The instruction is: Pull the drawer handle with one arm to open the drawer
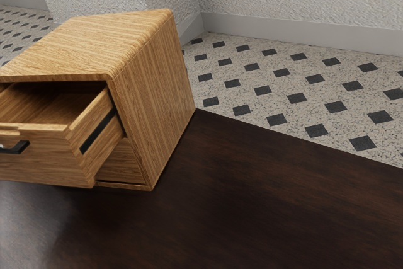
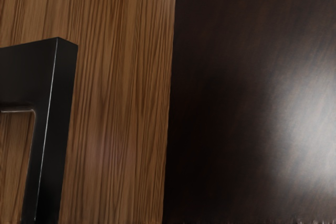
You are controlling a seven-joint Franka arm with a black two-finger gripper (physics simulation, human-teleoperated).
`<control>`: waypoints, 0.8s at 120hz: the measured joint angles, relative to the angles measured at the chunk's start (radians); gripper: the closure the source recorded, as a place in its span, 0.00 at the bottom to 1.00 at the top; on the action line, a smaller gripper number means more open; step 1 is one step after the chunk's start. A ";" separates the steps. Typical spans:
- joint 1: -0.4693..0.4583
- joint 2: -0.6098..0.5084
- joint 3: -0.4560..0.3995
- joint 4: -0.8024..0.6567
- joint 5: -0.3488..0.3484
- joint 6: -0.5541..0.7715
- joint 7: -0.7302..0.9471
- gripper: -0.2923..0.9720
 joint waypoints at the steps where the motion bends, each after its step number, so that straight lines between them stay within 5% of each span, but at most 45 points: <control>1: 0.000 -0.002 0.000 0.000 0.001 -0.001 0.000 0.23; 56: 0.000 -0.051 0.000 -0.005 0.018 -0.055 -0.003 0.24; 84: 0.000 -0.038 -0.076 0.083 0.015 -0.060 -0.003 0.23; 89: 0.000 0.034 -0.136 0.161 0.000 -0.067 -0.009 0.23; 96: 0.000 0.355 -0.260 0.422 -0.031 -0.134 -0.054 0.23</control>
